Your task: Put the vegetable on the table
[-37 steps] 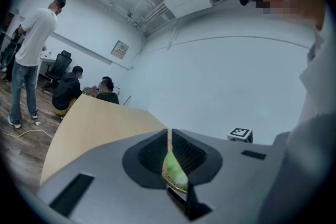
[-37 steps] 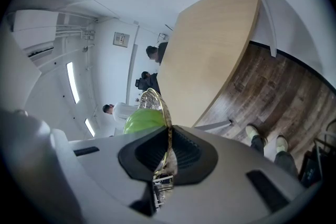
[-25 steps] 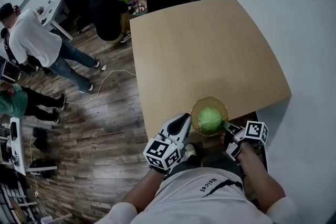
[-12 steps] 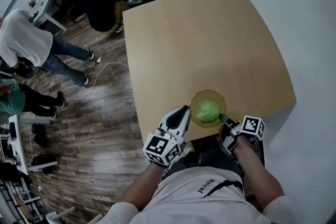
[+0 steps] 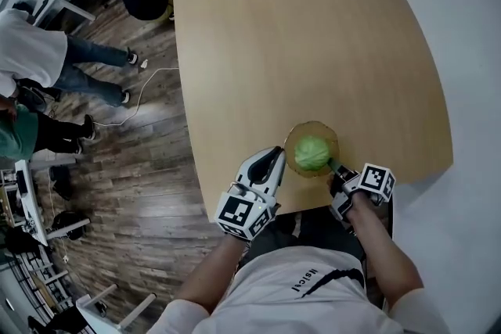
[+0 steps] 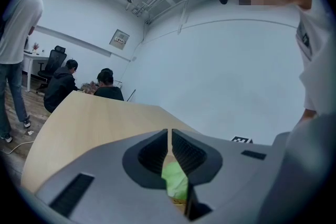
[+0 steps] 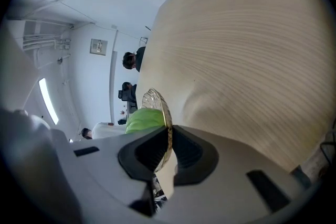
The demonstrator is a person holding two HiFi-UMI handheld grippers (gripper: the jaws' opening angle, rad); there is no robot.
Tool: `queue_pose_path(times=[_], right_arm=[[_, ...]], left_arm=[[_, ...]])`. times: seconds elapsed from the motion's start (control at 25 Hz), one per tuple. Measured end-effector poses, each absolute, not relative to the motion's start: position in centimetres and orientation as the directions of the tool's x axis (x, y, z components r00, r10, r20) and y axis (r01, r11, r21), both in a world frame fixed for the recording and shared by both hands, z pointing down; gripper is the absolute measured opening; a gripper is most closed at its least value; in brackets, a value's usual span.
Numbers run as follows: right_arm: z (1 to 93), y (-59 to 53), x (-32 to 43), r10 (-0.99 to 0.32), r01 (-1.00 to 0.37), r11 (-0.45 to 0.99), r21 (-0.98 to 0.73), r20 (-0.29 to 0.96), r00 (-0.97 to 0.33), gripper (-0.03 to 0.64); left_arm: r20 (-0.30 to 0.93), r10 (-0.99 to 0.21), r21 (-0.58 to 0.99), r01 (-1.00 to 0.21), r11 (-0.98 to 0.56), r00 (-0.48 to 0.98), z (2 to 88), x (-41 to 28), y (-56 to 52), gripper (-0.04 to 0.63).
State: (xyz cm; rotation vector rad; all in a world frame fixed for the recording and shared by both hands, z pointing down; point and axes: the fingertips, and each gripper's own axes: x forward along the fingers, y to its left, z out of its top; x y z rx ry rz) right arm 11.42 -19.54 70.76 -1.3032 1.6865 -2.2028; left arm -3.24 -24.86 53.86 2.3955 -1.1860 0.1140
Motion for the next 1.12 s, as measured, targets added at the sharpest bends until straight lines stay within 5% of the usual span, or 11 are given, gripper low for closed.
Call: queue_pose_path(times=[1.12], right_arm=[[78.7,-25.6,9.9,-0.47,-0.438,-0.48,-0.76,0.644,-0.603,0.035]], left_arm=[[0.346,-0.743,0.376,-0.811,-0.449,0.572,60.5,-2.4,-29.4,0.028]])
